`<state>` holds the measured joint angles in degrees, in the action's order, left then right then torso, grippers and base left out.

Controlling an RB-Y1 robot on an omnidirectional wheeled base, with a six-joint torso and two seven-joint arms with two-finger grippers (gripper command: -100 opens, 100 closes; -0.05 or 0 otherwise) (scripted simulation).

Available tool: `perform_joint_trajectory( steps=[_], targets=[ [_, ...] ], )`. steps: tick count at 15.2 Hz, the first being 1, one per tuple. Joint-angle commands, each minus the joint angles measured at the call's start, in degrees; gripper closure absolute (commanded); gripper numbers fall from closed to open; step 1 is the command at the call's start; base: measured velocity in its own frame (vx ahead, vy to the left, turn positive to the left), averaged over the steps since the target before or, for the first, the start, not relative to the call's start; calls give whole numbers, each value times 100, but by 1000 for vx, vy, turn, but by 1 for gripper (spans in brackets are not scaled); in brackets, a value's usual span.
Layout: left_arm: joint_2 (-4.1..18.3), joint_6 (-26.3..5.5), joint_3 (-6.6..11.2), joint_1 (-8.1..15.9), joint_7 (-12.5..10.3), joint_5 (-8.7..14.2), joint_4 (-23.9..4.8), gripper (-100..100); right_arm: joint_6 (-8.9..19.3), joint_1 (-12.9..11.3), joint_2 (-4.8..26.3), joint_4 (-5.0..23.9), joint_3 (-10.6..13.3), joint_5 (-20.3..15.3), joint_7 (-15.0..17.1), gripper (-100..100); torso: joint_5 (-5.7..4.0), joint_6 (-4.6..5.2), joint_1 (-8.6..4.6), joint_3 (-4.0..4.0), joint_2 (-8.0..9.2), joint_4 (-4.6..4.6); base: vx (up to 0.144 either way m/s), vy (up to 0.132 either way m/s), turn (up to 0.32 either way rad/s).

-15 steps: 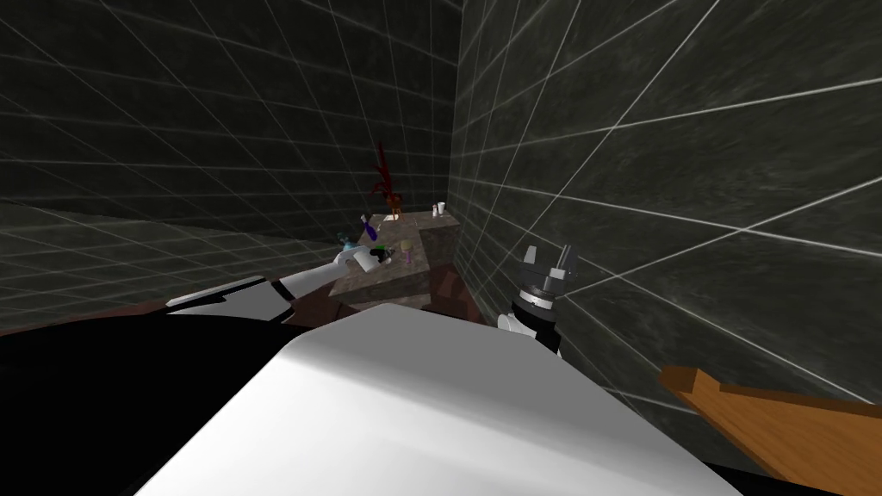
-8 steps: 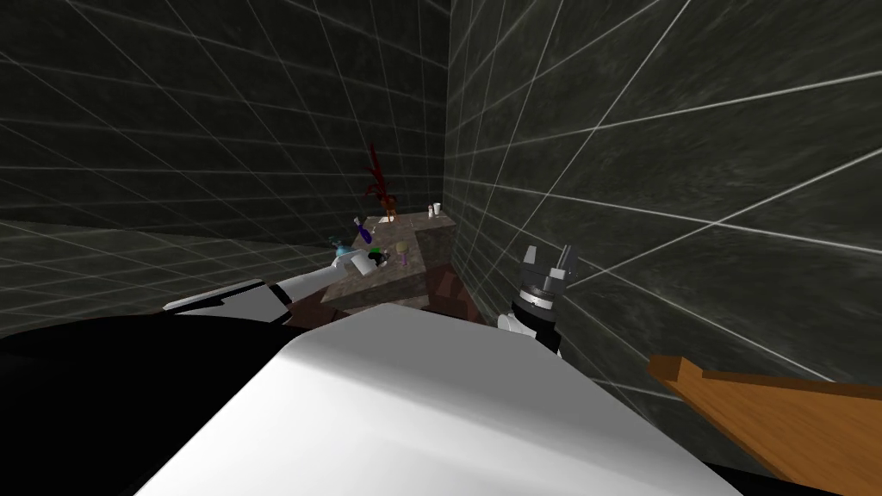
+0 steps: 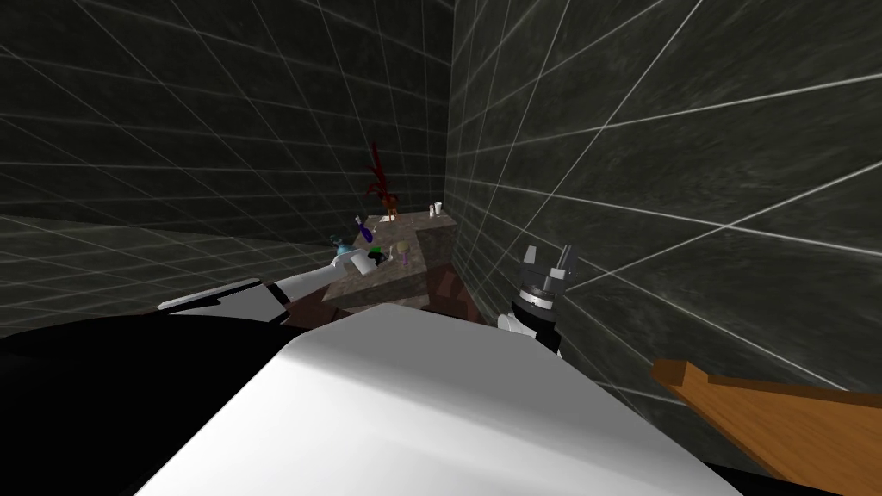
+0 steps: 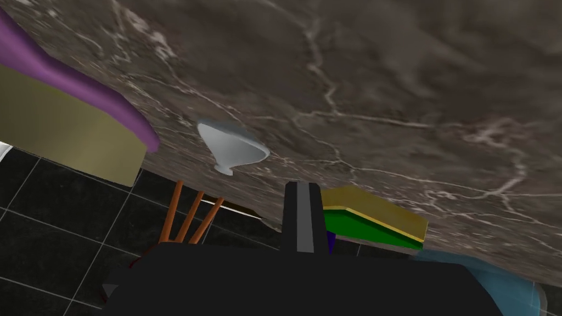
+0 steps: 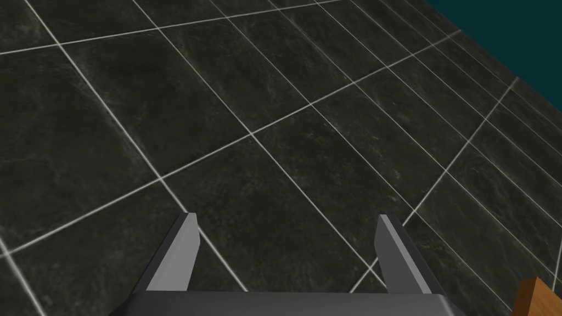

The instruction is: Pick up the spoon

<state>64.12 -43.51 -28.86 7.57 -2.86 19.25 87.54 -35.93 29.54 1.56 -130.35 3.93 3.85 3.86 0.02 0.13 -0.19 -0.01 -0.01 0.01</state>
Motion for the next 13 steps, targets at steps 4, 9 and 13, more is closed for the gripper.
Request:
perform_joint_trajectory(
  steps=[4, 9, 13],
  targets=[
    [223, -250, -12, 91, -66, 127, 236, -100, 0, 1, 0, 0, 0, 0, 0, 0, -2, 3, -5, -9, -21, -2, 40, -55, 1],
    [-16, -19, 81, 69, -4, -15, -92, -100, 0, 1, 1, 0, 0, 0, 0, 0, 3, 2, 15, -22, -36, -9, 65, -16, -21],
    [157, -173, 14, 72, -47, 87, 149, 100, 0, 0, 0, 0, 0, 0, 0, 0, 2, 0, 12, -7, -13, -3, -4, -2, 15]
  ],
)
